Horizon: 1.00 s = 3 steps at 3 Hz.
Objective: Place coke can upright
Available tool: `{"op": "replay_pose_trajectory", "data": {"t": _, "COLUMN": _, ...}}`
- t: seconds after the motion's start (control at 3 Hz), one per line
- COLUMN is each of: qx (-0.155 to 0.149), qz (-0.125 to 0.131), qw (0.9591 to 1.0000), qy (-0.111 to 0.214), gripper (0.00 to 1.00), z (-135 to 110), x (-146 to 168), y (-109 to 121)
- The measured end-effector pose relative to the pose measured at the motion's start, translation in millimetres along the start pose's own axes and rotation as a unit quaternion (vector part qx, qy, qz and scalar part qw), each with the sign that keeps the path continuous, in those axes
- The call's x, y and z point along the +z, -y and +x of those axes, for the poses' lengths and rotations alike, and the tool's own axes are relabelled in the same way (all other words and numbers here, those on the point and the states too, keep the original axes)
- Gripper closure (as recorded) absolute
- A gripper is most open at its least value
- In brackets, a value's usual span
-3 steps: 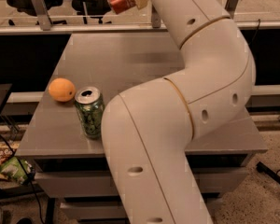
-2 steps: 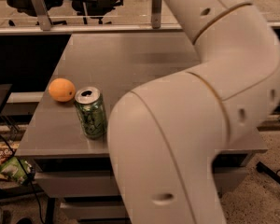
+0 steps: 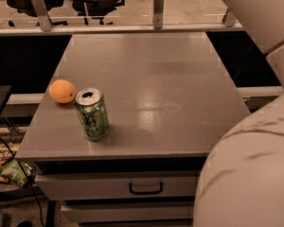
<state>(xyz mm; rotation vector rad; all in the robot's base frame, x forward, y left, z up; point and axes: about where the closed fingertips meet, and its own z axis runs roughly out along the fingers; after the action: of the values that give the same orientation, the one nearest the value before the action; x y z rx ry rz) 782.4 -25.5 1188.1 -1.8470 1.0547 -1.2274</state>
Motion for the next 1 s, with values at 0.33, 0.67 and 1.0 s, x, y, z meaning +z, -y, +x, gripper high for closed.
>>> {"op": "replay_pose_trajectory", "data": {"t": 0.33, "qx": 0.000, "qz": 0.000, "qw": 1.0000, "qy": 0.000, "gripper": 1.00, "z": 0.0, "x": 0.0, "y": 0.0}}
{"op": "replay_pose_trajectory", "data": {"t": 0.67, "qx": -0.040, "qz": 0.005, "qw": 0.9991, "qy": -0.015, "gripper": 1.00, "z": 4.3, "x": 3.3, "y": -2.2}}
{"op": "replay_pose_trajectory", "data": {"t": 1.0, "qx": -0.071, "qz": 0.023, "qw": 0.9969, "qy": -0.025, "gripper": 1.00, "z": 8.2, "x": 3.4, "y": -1.3}}
